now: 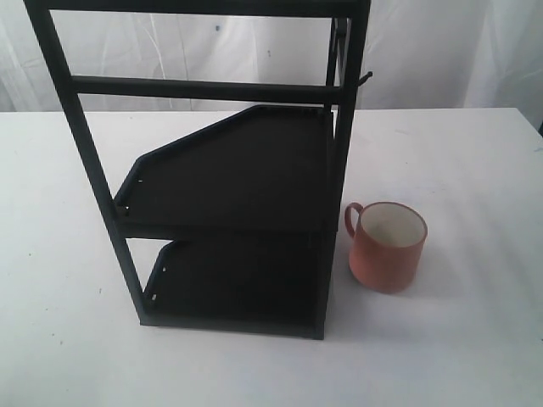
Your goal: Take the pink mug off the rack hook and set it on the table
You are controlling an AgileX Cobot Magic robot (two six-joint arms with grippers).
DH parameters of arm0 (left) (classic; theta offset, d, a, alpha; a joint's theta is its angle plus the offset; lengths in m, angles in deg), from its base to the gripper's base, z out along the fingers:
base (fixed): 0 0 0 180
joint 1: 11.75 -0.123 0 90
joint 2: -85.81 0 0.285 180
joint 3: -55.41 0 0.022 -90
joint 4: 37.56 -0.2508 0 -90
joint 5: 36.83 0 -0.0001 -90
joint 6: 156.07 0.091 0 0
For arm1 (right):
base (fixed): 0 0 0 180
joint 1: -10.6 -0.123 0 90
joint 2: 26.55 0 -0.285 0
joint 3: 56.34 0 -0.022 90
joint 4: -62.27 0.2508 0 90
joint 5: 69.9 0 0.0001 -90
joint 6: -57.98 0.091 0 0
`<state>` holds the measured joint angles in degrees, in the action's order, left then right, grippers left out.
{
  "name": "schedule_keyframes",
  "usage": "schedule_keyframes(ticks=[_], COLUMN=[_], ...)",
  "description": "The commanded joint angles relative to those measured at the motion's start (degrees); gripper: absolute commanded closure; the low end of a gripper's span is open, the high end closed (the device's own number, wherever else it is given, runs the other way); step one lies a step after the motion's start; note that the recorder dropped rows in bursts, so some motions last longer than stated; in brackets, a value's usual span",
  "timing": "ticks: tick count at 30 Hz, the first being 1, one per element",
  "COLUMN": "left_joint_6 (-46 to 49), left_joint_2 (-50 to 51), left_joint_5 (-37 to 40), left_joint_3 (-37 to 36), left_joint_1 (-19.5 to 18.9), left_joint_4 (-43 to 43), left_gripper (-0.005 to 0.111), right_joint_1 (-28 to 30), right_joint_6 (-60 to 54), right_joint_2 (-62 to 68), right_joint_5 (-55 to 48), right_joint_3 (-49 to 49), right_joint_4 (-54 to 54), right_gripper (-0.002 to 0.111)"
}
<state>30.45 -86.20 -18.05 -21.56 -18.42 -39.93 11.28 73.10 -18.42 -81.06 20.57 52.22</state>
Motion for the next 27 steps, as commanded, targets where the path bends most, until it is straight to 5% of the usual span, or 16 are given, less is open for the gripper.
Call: schedule_keyframes(ticks=[1, 27], left_joint_6=[-0.23, -0.23], left_joint_2=[-0.20, -0.20], left_joint_5=[1.02, 1.02], left_joint_3=[-0.25, -0.25], left_joint_1=[-0.06, -0.06], left_joint_4=[0.48, 0.48], left_gripper=[0.107, 0.107], right_joint_1=[-0.23, -0.23], right_joint_6=[-8.64, -15.13], right_joint_2=[-0.34, -0.34], right_joint_5=[-8.06, -8.07], right_joint_3=[0.31, 0.31], right_joint_4=[-0.33, -0.33], right_gripper=[0.107, 0.107])
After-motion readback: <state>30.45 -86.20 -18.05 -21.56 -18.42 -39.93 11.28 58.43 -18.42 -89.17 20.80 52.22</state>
